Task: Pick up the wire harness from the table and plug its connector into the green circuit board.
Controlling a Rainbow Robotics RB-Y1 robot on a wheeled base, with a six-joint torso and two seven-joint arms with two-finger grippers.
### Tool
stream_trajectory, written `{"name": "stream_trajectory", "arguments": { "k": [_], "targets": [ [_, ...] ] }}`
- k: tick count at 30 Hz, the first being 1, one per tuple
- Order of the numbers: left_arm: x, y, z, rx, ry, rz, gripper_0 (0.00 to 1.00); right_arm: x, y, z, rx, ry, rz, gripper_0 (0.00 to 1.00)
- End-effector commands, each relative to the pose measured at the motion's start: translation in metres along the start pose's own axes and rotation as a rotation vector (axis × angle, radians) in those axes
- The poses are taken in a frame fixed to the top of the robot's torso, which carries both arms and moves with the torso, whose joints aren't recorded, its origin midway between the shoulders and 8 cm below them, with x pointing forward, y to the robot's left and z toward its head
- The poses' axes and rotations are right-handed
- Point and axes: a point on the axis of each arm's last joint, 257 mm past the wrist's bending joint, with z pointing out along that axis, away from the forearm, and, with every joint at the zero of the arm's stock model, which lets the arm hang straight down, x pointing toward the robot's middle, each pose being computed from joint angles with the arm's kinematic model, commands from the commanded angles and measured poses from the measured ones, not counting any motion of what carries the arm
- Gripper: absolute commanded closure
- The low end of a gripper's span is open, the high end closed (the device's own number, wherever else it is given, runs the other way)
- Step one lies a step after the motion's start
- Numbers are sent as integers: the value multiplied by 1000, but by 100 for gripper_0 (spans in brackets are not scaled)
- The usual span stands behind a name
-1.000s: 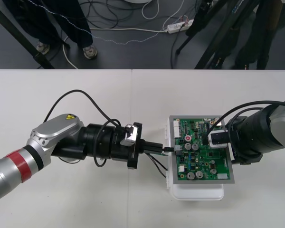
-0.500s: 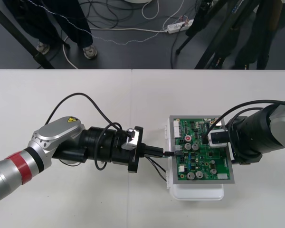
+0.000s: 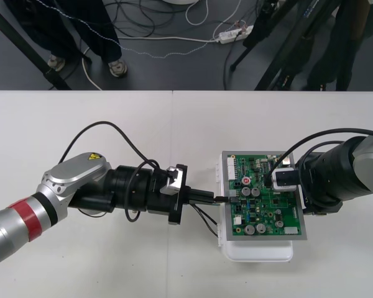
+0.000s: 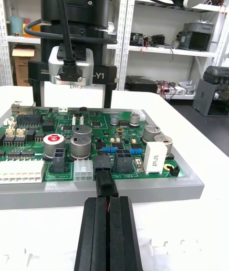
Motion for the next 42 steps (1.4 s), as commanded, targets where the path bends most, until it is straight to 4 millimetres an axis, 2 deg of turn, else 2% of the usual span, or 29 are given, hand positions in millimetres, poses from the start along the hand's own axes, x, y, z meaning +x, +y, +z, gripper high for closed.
{"name": "stream_trajectory", "arguments": {
  "k": [1,15,42],
  "targets": [
    [-7,-11,21,14,-26,-54,100,-11,-3,-4,4,-14,17,0],
    [-7,-11,27,15,-27,-50,100,-7,-8,-5,24,5,1,0],
    [-5,-7,26,-5,-20,30,100,0,-1,0,18,23,6,0]
  ]
}}
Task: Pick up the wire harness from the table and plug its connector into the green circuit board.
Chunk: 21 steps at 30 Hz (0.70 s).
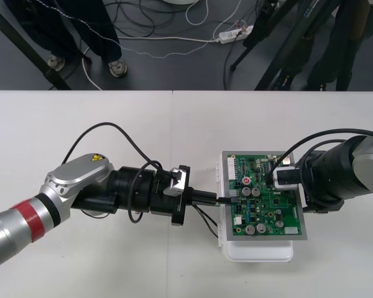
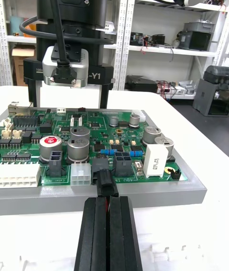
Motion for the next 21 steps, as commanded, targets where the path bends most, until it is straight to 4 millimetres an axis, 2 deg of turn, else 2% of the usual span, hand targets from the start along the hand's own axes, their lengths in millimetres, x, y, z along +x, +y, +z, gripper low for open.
{"name": "stream_trajectory", "arguments": {
  "k": [1,13,21],
  "targets": [
    [-7,-4,21,-8,-22,35,100,-7,3,0,-2,-3,5,0],
    [-9,-1,22,-19,-25,67,100,-14,7,-3,-10,-24,-2,0],
    [-25,-7,30,1,-59,107,100,-18,9,-4,-17,-39,-14,0]
  ]
}}
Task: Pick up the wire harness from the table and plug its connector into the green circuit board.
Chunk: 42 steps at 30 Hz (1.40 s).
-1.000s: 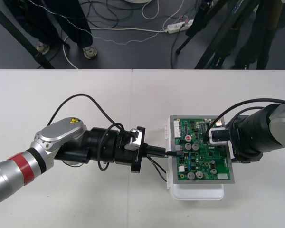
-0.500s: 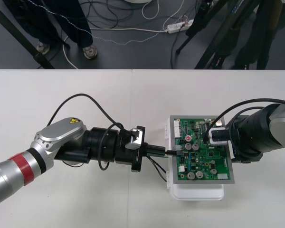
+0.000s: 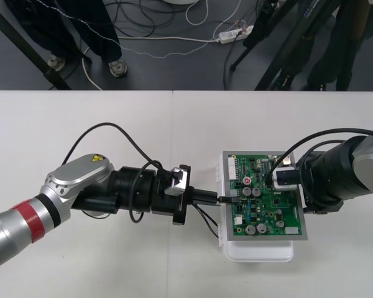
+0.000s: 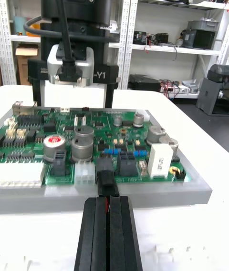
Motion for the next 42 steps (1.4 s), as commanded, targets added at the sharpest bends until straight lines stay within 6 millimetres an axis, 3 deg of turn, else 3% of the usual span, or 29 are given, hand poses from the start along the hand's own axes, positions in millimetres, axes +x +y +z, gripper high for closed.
{"name": "stream_trajectory", "arguments": {
  "k": [1,42],
  "targets": [
    [-25,-9,27,14,-63,102,100,-16,8,-3,-11,-30,-16,0],
    [-33,-11,55,-1,-93,105,100,-25,13,-6,-25,-58,-33,0]
  ]
}}
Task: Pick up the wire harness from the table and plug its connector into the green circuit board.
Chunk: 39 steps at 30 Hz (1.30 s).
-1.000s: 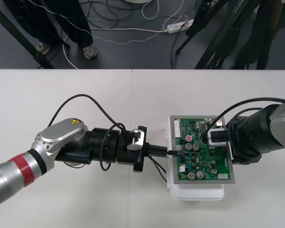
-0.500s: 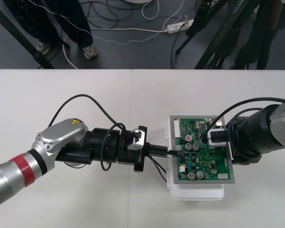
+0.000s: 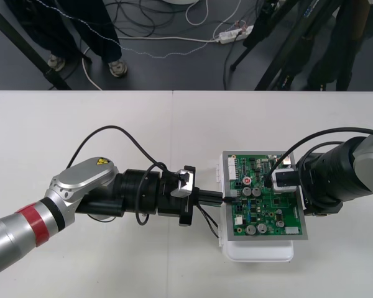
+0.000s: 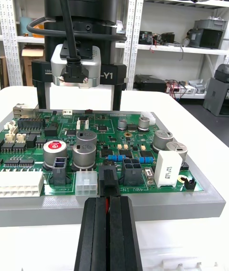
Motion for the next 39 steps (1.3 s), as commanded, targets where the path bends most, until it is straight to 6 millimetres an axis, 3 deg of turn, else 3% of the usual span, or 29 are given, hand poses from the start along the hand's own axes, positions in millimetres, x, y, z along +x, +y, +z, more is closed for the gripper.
{"name": "stream_trajectory", "arguments": {
  "k": [1,8,9,10,11,13,20,29,30,31,34,39],
  "targets": [
    [-34,-13,43,27,-90,97,100,-21,8,-5,-6,-41,-33,0],
    [-28,-8,31,15,-70,91,97,-21,8,-4,-8,-41,-31,0],
    [-28,-6,28,10,-69,87,72,-21,8,-4,-8,-41,-31,0],
    [-28,-5,27,9,-69,85,63,-21,8,-4,-8,-41,-31,0],
    [-26,-3,23,3,-65,82,44,-20,8,-4,-6,-39,-33,0],
    [-24,0,16,-4,-55,71,39,-18,6,-4,0,-32,-32,0],
    [-14,11,-25,-36,-1,60,39,-3,1,-7,15,8,-44,0],
    [-18,34,-105,-110,97,99,39,29,-3,-22,5,51,-50,0],
    [-18,34,-105,-110,97,99,39,29,-3,-22,5,51,-50,0],
    [-24,41,-123,-125,112,112,39,35,-2,-27,-10,47,-47,0],
    [-34,49,-147,-146,134,129,39,44,-1,-35,-28,44,-47,0],
    [-58,61,-185,-161,180,123,39,44,-6,-54,-35,-14,-90,0]
  ]
}}
